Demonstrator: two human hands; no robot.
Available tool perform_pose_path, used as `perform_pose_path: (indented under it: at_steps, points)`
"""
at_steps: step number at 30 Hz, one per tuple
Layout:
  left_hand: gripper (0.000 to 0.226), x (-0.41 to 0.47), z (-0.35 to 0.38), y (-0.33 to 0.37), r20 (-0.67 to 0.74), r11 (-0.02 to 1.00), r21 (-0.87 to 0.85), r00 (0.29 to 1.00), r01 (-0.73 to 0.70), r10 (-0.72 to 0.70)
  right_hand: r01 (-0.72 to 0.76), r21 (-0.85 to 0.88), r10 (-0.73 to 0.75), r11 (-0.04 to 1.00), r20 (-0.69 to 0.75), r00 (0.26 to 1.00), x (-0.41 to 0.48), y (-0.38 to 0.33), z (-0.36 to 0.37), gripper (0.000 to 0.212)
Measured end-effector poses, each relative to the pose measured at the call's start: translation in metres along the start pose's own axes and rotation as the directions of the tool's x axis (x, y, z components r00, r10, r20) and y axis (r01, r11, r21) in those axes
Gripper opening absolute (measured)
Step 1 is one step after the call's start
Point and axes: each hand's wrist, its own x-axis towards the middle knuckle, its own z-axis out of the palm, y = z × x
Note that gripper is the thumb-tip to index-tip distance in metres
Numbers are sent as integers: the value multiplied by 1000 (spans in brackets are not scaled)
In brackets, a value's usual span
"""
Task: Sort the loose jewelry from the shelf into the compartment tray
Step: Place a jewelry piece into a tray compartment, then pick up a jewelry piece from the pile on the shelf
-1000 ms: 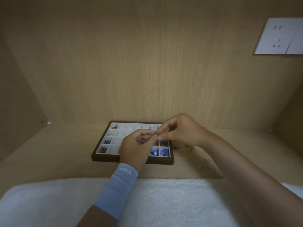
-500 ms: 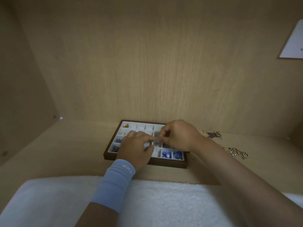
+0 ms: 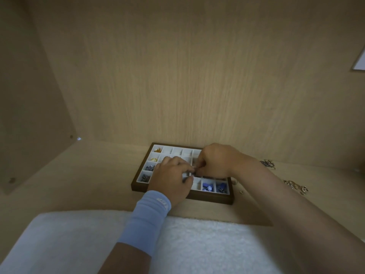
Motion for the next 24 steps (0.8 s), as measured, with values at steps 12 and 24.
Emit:
perform_pose_path:
  at_steps: [12,24]
  points:
    - [50,-5,8,45,110,976,9,970,-218,216,-171,302,179,938,2,984,-77,74,4,17]
    - [51,-2,18,50,55,987,-8,985,-163,163,-194,228,185,954,62,981,-76,72,17,7]
